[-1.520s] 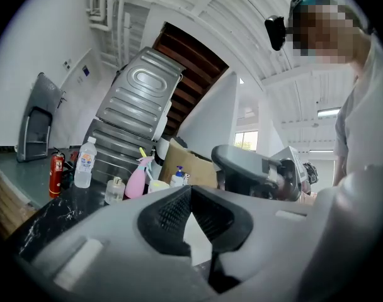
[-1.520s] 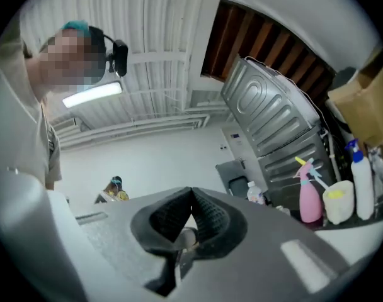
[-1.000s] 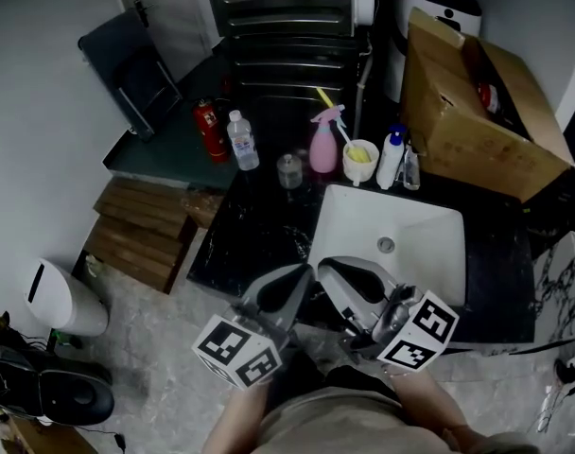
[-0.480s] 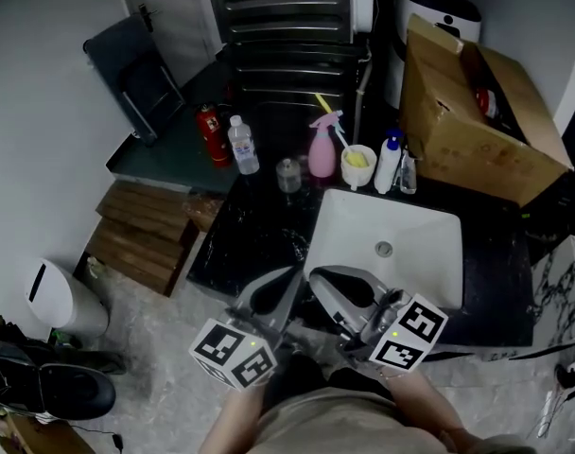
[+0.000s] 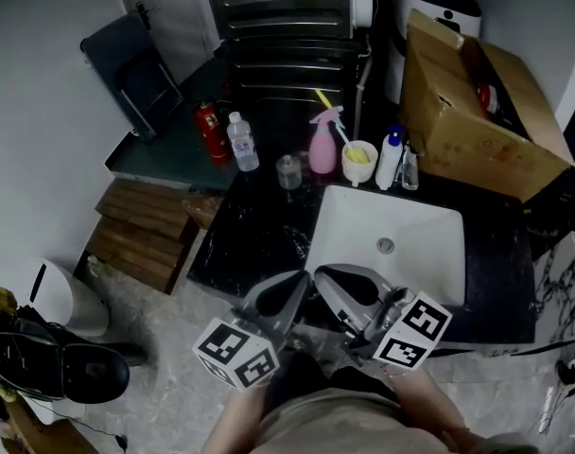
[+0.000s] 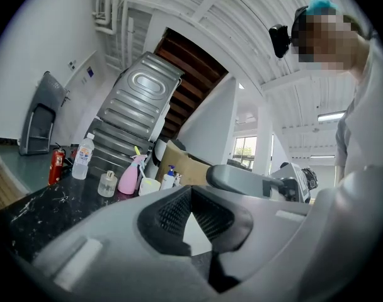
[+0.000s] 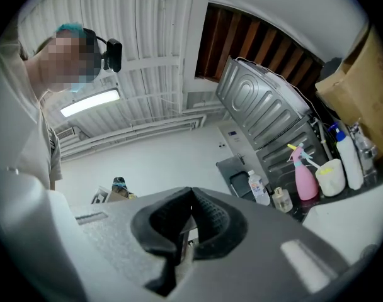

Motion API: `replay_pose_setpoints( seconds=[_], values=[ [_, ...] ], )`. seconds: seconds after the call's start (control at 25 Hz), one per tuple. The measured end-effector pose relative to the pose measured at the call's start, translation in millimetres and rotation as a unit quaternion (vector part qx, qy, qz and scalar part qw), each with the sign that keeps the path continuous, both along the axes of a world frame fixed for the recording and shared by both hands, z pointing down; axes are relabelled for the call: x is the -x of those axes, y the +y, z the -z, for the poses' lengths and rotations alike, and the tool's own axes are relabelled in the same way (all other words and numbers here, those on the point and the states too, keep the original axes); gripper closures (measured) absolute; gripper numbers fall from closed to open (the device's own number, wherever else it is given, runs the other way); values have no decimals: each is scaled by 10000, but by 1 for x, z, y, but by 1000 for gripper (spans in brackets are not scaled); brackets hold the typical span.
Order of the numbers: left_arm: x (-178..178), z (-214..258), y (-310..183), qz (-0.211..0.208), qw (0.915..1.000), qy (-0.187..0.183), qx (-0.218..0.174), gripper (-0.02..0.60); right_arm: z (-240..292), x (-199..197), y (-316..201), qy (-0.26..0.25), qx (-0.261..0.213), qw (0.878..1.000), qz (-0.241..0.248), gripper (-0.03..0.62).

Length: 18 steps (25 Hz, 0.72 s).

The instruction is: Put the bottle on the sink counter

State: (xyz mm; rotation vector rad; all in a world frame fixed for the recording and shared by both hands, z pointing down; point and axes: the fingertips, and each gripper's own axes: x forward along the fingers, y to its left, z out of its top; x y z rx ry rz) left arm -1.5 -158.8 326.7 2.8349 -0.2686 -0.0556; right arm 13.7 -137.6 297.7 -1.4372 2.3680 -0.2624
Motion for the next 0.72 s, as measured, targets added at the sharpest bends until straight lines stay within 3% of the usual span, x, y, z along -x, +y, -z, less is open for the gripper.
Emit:
replay_pose_setpoints(
  seconds=[0.72],
  values=[
    [12, -10, -7, 31, 9997, -206, 99, 575, -19, 7, -11, 537, 320, 9980, 59, 591]
  ],
)
